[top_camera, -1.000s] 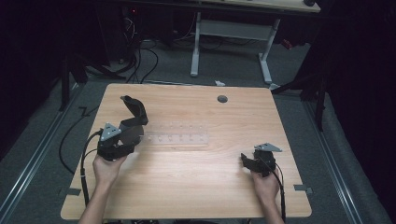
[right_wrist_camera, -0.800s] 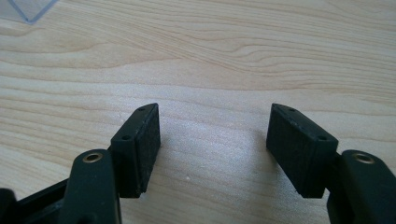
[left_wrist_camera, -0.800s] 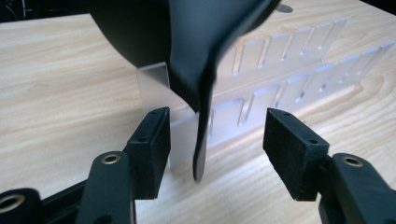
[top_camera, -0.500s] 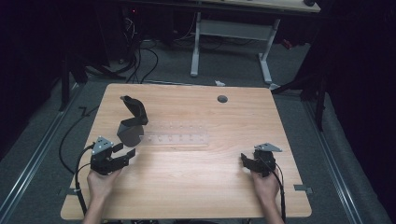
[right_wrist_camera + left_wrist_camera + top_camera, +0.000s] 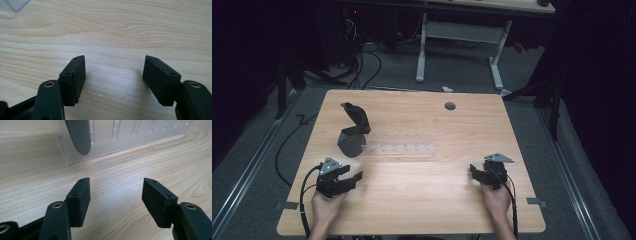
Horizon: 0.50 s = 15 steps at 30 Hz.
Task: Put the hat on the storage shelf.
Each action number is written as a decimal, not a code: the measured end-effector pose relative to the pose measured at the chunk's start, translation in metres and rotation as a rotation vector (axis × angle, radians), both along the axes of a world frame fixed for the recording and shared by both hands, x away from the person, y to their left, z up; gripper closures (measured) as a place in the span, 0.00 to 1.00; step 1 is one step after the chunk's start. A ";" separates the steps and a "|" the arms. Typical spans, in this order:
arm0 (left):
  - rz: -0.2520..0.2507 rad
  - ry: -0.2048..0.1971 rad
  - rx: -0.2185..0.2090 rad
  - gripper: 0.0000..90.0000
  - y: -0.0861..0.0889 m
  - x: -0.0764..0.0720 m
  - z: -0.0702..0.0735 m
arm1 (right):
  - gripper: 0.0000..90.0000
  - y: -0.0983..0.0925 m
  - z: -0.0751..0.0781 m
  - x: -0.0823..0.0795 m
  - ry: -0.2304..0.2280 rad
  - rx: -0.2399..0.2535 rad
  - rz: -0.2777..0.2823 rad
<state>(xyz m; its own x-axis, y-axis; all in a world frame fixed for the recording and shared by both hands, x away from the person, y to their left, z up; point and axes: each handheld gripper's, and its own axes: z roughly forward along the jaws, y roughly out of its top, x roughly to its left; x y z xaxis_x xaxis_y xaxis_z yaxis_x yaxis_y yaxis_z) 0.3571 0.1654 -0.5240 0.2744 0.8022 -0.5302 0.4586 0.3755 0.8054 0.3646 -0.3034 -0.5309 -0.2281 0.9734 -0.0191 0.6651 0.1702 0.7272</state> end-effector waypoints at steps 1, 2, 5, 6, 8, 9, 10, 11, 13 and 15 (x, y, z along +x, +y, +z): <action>0.000 0.002 0.000 0.45 -0.001 0.000 -0.001 | 0.39 0.000 0.000 0.000 0.000 0.000 0.000; -0.006 0.006 0.009 0.45 -0.003 -0.001 -0.003 | 0.39 0.000 0.000 0.000 0.000 -0.001 0.000; -0.012 0.016 0.036 0.45 -0.007 -0.001 -0.008 | 0.39 0.000 0.000 0.000 -0.001 -0.001 0.001; -0.012 0.016 0.037 0.45 -0.008 0.000 -0.009 | 0.39 0.000 0.000 0.000 0.000 0.001 -0.002; -0.015 0.015 0.050 0.45 -0.010 -0.001 -0.011 | 0.39 0.000 0.000 0.000 0.000 0.001 -0.002; -0.016 0.015 0.051 0.45 -0.011 -0.001 -0.012 | 0.39 0.000 0.000 0.000 0.000 0.001 -0.001; -0.013 0.015 0.054 0.45 -0.013 -0.001 -0.013 | 0.39 0.000 0.000 0.000 0.000 0.000 -0.002; -0.017 0.014 0.061 0.44 -0.014 -0.001 -0.014 | 0.39 0.000 0.000 0.000 0.000 0.001 -0.002; -0.018 0.017 0.075 0.44 -0.016 0.000 -0.017 | 0.39 0.000 0.000 0.000 0.000 0.000 -0.002; -0.020 0.019 0.089 0.44 -0.018 0.000 -0.019 | 0.39 0.000 0.000 0.000 0.000 0.001 -0.002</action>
<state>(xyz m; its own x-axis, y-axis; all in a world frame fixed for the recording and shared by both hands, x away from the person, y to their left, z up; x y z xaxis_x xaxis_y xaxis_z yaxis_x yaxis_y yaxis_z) 0.3573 0.1473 -0.5433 0.2813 0.8407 -0.4627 0.4803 0.2941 0.8263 0.3643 -0.3032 -0.5309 -0.2264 0.9739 -0.0184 0.6654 0.1684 0.7272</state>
